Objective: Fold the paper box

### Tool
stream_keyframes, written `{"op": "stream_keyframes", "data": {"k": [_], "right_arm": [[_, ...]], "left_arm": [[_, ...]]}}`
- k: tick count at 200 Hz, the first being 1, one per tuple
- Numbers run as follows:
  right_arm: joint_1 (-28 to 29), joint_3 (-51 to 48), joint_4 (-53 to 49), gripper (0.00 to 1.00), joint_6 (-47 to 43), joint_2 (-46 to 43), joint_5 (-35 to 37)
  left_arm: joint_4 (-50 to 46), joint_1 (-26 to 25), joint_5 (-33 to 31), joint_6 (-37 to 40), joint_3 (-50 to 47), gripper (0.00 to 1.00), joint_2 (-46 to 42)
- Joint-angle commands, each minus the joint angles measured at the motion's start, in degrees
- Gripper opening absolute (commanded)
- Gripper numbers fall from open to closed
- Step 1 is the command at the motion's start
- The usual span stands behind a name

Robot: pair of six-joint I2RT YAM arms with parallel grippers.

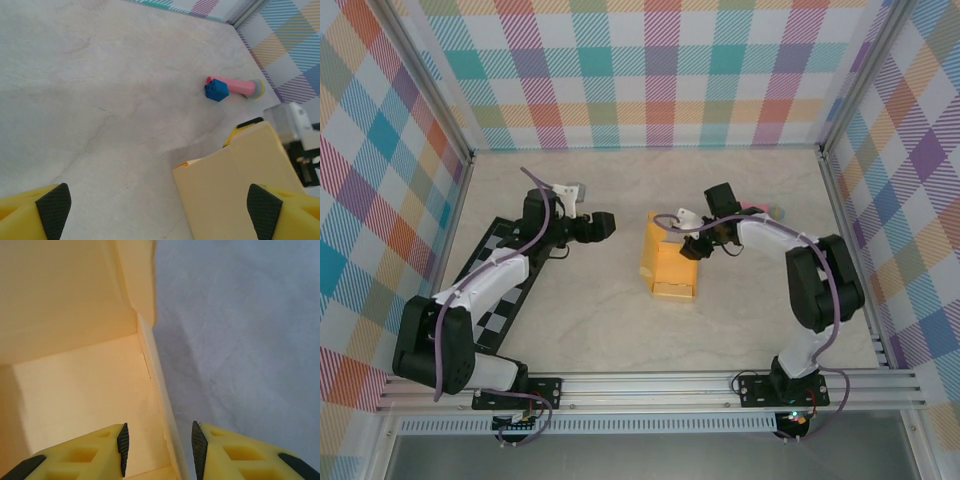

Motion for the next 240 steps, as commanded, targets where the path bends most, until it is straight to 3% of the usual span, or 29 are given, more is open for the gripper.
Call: {"op": "stream_keyframes", "data": {"k": [1, 20, 43, 57, 94, 139, 184, 240], "right_arm": [[-1.2, -2.0, 0.8, 0.4, 7.5, -8.1, -7.5], [-1.2, -3.1, -3.8, 0.39, 5.4, -13.6, -9.8], [-0.1, -3.5, -19.8, 0.39, -15.4, -18.0, -18.1], [2.3, -6.0, -21.4, 0.43, -21.9, -20.2, -17.9], [11.4, -12.6, -12.6, 0.44, -20.9, -20.5, -11.7], [17.1, -11.8, -8.7, 0.44, -21.4, -13.3, -6.1], [17.2, -12.7, -3.4, 0.47, -17.6, -8.6, -3.8], [17.0, -13.4, -1.9, 0.47, -13.8, -6.6, -2.9]], "left_arm": [[-4.8, 0.2, 2.1, -0.6, 1.8, 0.93, -2.3], [-6.2, 0.2, 1.1, -1.1, 1.3, 0.93, -2.8], [-8.2, 0.2, -1.3, -3.9, 0.9, 0.93, -2.4], [-9.6, 0.2, -1.7, -6.7, 1.2, 0.92, -1.4], [-14.1, 0.2, -0.8, -15.5, 0.3, 0.9, 0.9], [-23.0, -2.1, 1.1, -15.5, -1.5, 0.88, 7.0], [-21.1, -4.4, -0.9, -15.3, -2.3, 0.89, 11.7], [-20.9, -5.6, 1.2, -13.3, -1.0, 0.89, 15.1]]}}
